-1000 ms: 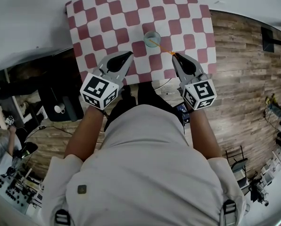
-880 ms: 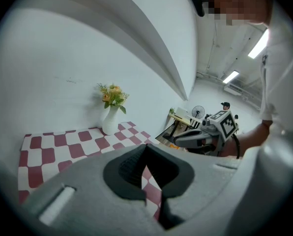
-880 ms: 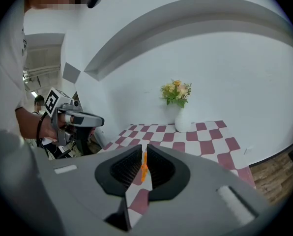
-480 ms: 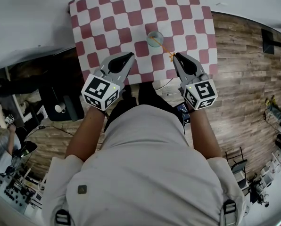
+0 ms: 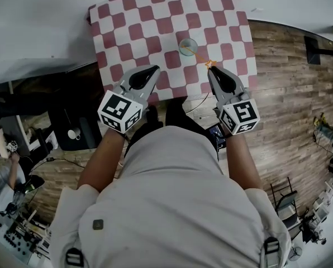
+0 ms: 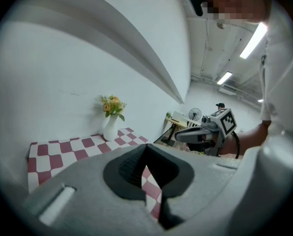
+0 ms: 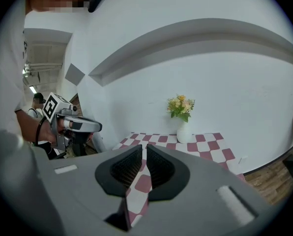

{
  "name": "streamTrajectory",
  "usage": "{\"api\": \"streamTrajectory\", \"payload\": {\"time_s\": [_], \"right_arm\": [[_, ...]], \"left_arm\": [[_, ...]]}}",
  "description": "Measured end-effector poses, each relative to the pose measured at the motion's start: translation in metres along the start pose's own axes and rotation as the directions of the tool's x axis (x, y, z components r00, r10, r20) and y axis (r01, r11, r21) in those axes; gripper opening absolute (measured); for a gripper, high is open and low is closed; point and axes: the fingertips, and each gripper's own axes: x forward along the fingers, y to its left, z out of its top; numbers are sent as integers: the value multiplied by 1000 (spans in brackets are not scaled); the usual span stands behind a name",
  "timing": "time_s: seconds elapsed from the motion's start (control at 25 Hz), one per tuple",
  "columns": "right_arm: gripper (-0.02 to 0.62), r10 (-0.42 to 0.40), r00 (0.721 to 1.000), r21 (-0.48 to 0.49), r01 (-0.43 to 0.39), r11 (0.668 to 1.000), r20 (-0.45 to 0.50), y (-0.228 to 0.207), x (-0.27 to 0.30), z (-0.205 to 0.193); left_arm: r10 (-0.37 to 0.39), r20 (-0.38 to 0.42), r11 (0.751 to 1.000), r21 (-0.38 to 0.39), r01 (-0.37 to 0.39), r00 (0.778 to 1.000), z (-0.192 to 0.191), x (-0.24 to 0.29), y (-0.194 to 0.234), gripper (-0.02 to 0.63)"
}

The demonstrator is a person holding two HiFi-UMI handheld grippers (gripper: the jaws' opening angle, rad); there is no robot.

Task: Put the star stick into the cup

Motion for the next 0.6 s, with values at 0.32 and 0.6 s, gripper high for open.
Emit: {"api": "streamTrajectory", "payload": {"time_s": [0.32, 0.6], "right_arm": [[28, -44, 997, -24, 46, 999, 69, 45, -28, 18], [9, -66, 990, -87, 77, 993, 123, 94, -49, 30]], "left_arm": [[-44, 43, 998, 53, 42, 998, 11, -41, -17, 5], [-70, 101, 993, 107, 60, 992, 23, -86, -31, 5]]}}
